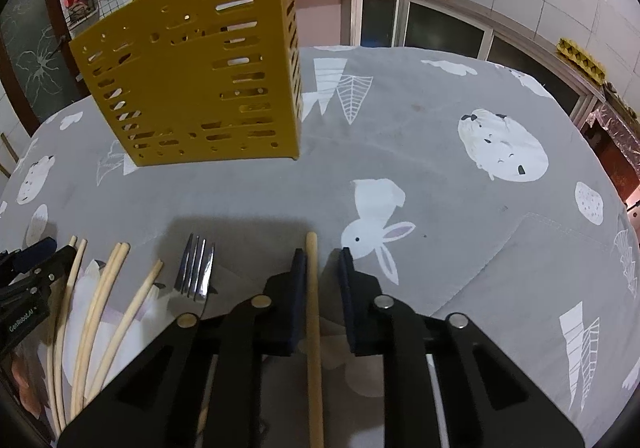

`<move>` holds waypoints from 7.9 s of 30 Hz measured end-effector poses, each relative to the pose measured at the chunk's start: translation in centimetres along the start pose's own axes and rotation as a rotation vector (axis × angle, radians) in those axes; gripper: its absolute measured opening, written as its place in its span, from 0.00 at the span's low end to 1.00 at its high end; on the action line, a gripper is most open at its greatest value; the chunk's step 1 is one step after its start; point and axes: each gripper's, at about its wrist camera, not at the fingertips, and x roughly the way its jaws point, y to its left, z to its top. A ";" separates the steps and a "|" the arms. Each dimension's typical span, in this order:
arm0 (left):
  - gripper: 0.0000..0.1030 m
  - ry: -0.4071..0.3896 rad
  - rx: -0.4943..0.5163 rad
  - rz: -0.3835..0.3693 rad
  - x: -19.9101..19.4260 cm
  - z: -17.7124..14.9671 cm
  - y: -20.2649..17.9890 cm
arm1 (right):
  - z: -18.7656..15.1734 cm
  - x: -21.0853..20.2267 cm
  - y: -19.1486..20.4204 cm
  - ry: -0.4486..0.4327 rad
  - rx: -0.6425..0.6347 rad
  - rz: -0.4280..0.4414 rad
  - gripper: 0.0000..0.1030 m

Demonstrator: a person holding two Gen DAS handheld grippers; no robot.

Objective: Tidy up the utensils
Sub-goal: 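Close the right tool on a wooden chopstick while the left tool grasps another chopstick, then carry both held chopsticks up over the yellow slotted holder, then open both tools to drop the chopsticks into the yellow holder, then move both tools back down toward the remaining utensils, then grasp the light-blue spoon with the right tool while the left tool grasps a chopstick, then carry the spoon and chopstick up over the yellow holder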

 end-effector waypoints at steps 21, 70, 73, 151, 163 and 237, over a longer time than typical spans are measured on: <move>0.04 -0.078 -0.020 -0.052 -2.6 -0.3 -0.1 | -0.2 -3.5 -1.8 -0.083 0.084 0.074 0.06; 0.03 -0.701 0.000 -0.135 -23.3 12.8 -3.2 | 11.8 -21.2 -1.4 -0.784 0.114 0.209 0.06; 0.03 -0.728 0.001 -0.148 -23.6 15.0 -3.9 | 13.7 -21.5 -1.3 -0.828 0.131 0.215 0.06; 0.95 -0.281 -0.059 0.051 -10.8 -2.9 3.5 | -8.0 -7.5 0.6 -0.118 0.097 -0.065 0.47; 0.95 -0.216 -0.076 0.040 -7.6 -2.4 2.7 | -7.6 -5.5 2.9 -0.005 0.104 -0.040 0.12; 0.04 -0.513 0.045 0.013 -16.7 -2.2 -1.9 | -4.0 -15.4 -2.4 -0.431 0.098 0.126 0.07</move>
